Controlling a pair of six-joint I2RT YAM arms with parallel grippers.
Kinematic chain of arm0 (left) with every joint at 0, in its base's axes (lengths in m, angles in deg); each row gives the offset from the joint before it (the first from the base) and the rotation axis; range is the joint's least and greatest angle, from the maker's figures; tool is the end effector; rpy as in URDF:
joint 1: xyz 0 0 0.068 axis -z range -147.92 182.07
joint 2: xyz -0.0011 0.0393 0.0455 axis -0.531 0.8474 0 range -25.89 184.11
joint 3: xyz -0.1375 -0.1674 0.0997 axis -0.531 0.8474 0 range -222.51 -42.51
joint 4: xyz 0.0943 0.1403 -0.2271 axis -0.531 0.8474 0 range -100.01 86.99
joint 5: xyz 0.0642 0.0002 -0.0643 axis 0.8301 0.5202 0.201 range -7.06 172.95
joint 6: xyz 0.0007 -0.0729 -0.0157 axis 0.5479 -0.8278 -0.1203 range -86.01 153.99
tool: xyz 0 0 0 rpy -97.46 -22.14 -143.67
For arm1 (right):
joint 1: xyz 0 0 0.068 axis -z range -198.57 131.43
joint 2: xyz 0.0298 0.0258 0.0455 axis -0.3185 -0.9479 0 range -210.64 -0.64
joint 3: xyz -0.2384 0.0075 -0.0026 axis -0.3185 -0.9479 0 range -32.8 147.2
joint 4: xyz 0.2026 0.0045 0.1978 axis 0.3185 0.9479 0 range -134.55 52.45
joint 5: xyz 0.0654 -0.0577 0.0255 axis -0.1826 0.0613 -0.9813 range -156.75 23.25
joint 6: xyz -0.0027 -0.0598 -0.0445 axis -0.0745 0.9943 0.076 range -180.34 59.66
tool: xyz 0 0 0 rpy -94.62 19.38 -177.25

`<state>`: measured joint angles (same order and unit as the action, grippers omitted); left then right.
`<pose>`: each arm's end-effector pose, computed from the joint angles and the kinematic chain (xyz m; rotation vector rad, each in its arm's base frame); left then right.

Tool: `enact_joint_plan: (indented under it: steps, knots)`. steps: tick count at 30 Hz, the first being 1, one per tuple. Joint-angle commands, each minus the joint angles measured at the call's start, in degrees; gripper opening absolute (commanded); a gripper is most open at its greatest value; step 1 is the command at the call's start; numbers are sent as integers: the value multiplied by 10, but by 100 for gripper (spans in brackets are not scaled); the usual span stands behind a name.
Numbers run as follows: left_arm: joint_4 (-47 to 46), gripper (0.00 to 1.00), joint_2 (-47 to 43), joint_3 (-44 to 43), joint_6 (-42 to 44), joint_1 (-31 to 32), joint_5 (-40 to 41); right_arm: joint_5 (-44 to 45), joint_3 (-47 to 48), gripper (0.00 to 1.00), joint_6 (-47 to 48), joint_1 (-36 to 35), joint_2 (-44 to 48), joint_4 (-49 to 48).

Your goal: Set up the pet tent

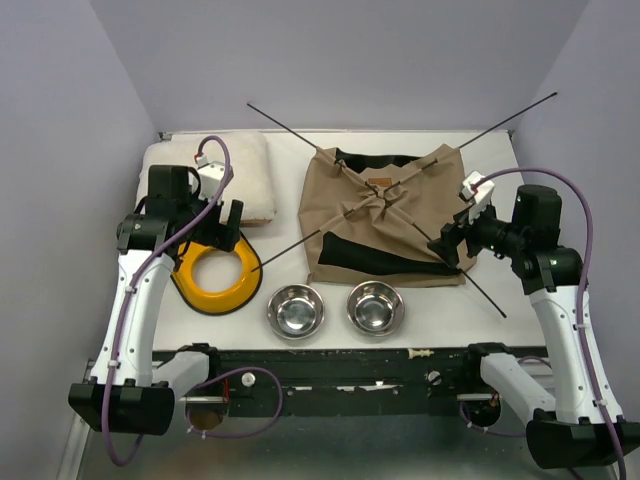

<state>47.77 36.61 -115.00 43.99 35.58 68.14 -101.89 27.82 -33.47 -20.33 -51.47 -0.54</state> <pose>0.2569 -0.0318 0.3219 0.3985 2.3504 -0.2569 0.2320 0.0433 0.3249 -0.8371 1.8956 0.3964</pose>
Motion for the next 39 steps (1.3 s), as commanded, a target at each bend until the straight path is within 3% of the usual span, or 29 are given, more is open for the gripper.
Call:
enact_joint_plan:
  steps: [1, 4, 6, 10, 14, 18, 20, 24, 31, 39]
  knots:
    - [-58, 99, -40, 16, -22, 2, 73, -27, -21, 100, -31, 1, 22, -28]
    - [-69, 99, -55, 20, 74, 2, 77, -50, -16, 100, -14, 1, 25, -35]
    - [-6, 99, -46, 9, 178, 3, 19, -82, -11, 100, 15, 2, 14, -22]
    - [119, 99, -5, -6, 234, 7, -119, -146, -9, 100, 55, 1, -6, -18]
    - [114, 99, 0, 53, 208, 54, -178, -155, 15, 100, 57, -21, -54, -10]
    - [35, 99, 3, 106, 150, 134, -149, -129, 45, 100, 74, -89, -124, 23]
    - [-17, 97, 34, 112, 132, 147, -130, -89, 37, 100, 48, -154, -151, -27]
    - [-49, 92, 74, 97, 140, 147, -114, -35, 19, 97, -7, -213, -180, -116]
    - [-105, 86, 123, 97, 173, 121, -167, 10, 20, 94, -70, -285, -269, -213]
    - [-37, 80, 239, 6, 257, 77, -194, 45, 55, 91, -122, -315, -373, -256]
